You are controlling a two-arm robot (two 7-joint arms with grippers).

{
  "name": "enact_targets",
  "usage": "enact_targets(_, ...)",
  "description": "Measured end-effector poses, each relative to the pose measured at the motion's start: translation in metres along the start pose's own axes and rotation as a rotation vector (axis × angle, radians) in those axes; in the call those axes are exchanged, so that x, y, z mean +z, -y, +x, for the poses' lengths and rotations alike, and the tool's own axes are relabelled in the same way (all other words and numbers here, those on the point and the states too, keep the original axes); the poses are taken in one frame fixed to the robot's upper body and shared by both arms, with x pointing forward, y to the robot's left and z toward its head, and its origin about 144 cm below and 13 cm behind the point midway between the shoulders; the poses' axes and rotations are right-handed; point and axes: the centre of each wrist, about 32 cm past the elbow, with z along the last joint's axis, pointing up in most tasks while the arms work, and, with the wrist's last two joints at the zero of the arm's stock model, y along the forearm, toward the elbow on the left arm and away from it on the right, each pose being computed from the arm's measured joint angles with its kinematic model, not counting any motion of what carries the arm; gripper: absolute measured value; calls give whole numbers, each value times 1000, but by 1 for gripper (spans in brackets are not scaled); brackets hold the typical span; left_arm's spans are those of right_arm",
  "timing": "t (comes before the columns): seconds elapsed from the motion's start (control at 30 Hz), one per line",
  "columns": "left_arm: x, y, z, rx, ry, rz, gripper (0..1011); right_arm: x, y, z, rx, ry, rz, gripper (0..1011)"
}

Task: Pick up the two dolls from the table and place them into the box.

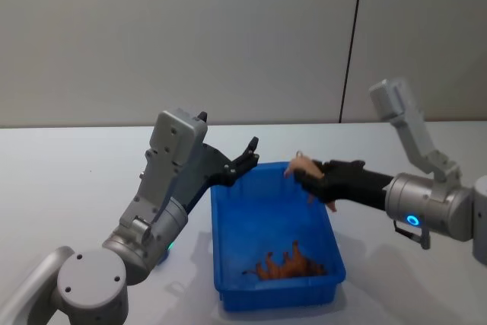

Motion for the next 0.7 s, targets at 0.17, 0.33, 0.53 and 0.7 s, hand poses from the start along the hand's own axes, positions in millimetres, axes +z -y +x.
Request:
enact_targets(0.17,0,0,0,0,0,0,1001,-2,-5,-1,30,-6,-66,352)
enact_targets(0.33,0,0,0,0,0,0,1001,-5,-13,-2,51,-13,-156,352)
enact_targets(0.53,0,0,0,0,0,0,1001,-10,-22,-3,67,-21,-251,473)
enact_targets(0.7,0,0,0,0,0,0,1001,-12,-27,-4,75,-24,-295,612)
